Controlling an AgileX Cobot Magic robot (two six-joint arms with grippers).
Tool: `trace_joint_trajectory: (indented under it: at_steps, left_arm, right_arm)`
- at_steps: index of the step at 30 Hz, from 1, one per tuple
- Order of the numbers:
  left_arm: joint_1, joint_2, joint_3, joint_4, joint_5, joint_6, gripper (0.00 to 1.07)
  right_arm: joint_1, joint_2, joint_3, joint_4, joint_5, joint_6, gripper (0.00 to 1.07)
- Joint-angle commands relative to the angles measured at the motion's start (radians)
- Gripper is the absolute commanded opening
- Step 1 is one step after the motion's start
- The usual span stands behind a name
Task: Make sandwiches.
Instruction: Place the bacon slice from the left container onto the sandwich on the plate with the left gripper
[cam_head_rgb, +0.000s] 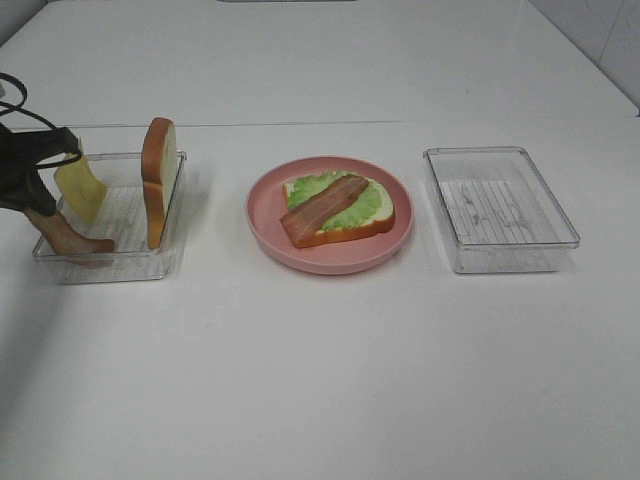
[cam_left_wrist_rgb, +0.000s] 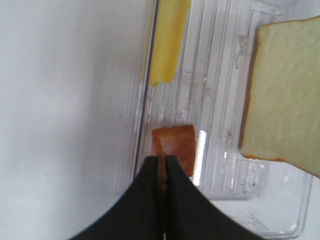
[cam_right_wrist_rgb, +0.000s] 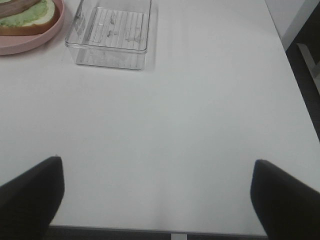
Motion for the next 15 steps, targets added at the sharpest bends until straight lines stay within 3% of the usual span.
trace_joint_trajectory:
  at_steps: [1,10,15]
  left_arm:
    - [-0.005,-0.038,-0.006,-0.027,0.016,-0.006,0.00]
    - [-0.005,-0.254,-0.006,-0.106,0.018,-0.006,0.00]
    - [-0.018,-0.348,-0.006,-0.191,-0.010,0.041,0.00]
  right_arm:
    - [-0.005,-0.036,0.002,0.002,-0.005,-0.009,0.99]
    - [-0.005,-0.036,0.002,0.002,-0.005,-0.009,0.99]
    - [-0.005,-0.036,0.002,0.002,-0.005,-0.009,0.99]
